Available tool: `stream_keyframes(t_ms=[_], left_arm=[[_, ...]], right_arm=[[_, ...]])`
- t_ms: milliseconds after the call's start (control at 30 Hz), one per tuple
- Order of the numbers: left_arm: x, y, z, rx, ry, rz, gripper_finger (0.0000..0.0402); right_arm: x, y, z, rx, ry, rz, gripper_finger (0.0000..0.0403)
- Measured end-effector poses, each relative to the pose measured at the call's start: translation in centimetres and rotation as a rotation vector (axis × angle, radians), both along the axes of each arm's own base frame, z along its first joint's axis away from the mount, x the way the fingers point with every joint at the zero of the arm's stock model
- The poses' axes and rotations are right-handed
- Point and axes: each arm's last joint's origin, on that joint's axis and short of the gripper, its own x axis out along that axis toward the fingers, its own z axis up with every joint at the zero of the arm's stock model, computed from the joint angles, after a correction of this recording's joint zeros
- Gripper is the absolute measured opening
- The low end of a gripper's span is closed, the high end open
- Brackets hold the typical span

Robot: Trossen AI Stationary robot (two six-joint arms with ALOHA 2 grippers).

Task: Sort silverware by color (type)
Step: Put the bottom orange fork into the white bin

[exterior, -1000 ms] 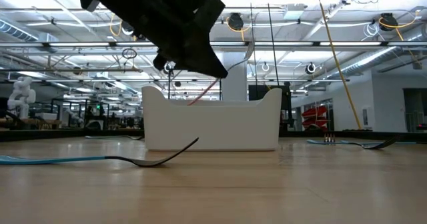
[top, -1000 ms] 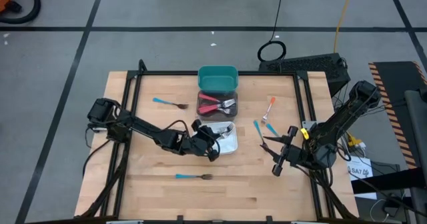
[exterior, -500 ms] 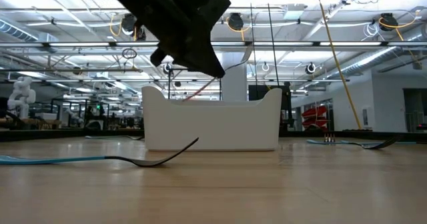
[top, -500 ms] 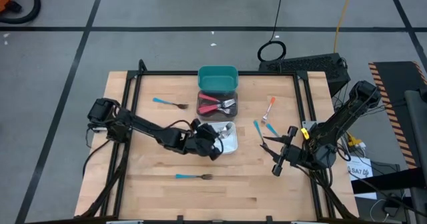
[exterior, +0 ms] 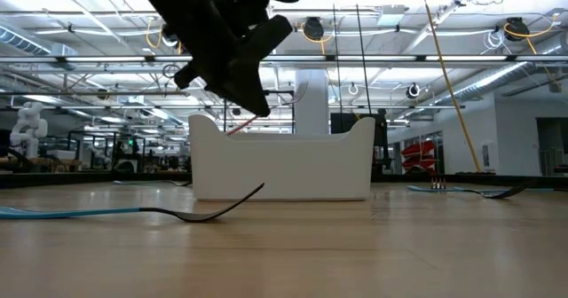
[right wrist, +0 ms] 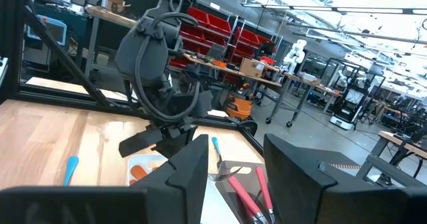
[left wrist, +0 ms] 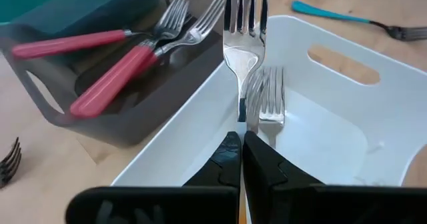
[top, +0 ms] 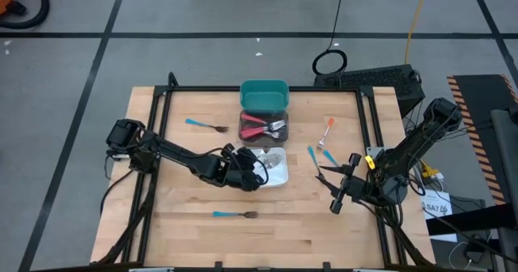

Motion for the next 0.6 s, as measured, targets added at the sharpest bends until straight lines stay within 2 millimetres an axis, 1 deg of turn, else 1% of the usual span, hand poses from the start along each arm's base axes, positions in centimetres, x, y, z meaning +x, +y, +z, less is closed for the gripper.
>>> stream_keyframes(t_ms=[133,300,600], left_arm=[[0.10,-0.10,0.07,0.000,-0.008,-0.012,0.0001],[0.34,-0.30,0.12,-0.055,-0.018,-0.054,0.0001],[0.31,-0.30,0.10,-0.061,-0.017,-0.050,0.0001]], right_arm=[[0.00,0.00,0.00,-0.004,0.002,0.000,0.0141],[0.00,0.00,0.00,-0.006,0.003,0.000,0.0141],[0.00,0.00,-0.01,-0.008,0.004,0.000,0.0141]])
